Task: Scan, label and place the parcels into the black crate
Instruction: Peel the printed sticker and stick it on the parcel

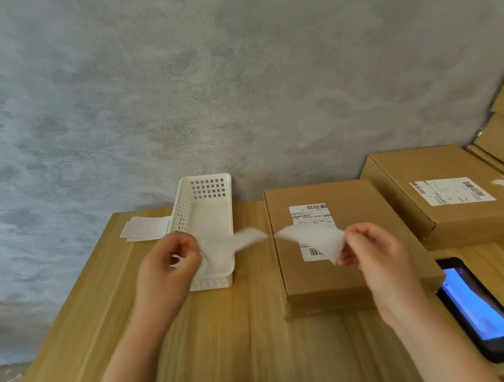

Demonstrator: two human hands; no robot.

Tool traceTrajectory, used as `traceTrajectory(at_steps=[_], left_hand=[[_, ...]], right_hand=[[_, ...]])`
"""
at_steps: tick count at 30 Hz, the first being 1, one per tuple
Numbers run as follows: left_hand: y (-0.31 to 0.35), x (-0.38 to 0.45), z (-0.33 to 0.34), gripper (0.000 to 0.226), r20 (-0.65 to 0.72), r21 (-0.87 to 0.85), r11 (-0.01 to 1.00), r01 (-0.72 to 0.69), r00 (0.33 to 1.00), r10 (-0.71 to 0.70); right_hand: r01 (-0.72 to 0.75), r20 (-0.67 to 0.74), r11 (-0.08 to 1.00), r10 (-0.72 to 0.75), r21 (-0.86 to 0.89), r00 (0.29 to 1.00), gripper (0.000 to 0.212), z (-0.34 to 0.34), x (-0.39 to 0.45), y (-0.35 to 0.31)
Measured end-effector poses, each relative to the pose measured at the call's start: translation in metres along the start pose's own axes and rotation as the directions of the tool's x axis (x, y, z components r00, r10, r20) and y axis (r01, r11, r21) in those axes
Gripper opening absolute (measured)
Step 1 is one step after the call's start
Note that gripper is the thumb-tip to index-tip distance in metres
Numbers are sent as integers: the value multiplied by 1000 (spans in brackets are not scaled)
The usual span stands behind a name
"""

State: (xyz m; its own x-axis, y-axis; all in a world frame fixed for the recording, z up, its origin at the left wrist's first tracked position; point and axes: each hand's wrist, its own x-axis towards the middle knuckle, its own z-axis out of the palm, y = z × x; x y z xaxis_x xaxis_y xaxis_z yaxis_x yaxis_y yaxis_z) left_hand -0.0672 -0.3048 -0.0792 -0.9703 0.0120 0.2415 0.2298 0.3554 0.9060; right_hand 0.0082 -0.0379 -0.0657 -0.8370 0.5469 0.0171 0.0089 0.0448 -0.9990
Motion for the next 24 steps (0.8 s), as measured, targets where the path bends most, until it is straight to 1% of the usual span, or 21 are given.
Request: traceTrajectory(at_steps=[1,3,5,6,7,9,11,13,15,17,19,21,23,24], left_hand=[[-7,8,-5,16,-29,92,995,25,999,-22],[-20,22,-11,15,-31,333,943,8,1000,2],[-31,33,-8,12,4,541,839,-60,998,69],[-35,36,-6,11,23,613,784,-93,995,100],[-38,40,-3,11,41,664,739,-113,992,115],[-39,45,3,16,66,721,683,-117,993,101],[-39,48,6,18,78,748,654,-116,993,87],[-38,49,9,12,77,766,631,-126,992,105],[-34,46,10,13,69,767,625,-144,987,142],[-24,40,13,9,69,726,661,-190,976,205],[-6,29,19,3,99,650,710,-271,957,274],[15,13,28,6,157,502,793,-344,938,308],[38,-9,41,10,222,298,893,-338,934,280],[47,-19,47,13,260,211,925,-317,930,260]], right_hand=[[-31,-37,999,32,25,999,20,-6,2,-2],[-48,-65,998,50,31,997,21,-12,2,-4],[-47,-59,999,47,8,997,19,-11,0,-4],[-46,-45,999,46,-2,998,18,-9,-1,-3],[-45,-26,999,44,-18,999,17,-8,-3,-2],[-37,16,998,38,-57,999,16,-6,-5,1],[-35,39,997,37,-64,999,15,-5,-7,2],[-32,50,998,35,-59,998,15,-5,-8,2],[-23,58,998,27,-65,998,14,-4,-9,1],[-9,74,997,15,-71,997,13,-4,-10,1],[11,96,997,-4,-70,995,13,-4,-12,-1],[37,117,997,-30,-61,993,13,-2,-15,-4],[70,139,996,-63,-50,988,12,1,-18,-7],[91,149,995,-83,-51,985,12,3,-21,-7]])
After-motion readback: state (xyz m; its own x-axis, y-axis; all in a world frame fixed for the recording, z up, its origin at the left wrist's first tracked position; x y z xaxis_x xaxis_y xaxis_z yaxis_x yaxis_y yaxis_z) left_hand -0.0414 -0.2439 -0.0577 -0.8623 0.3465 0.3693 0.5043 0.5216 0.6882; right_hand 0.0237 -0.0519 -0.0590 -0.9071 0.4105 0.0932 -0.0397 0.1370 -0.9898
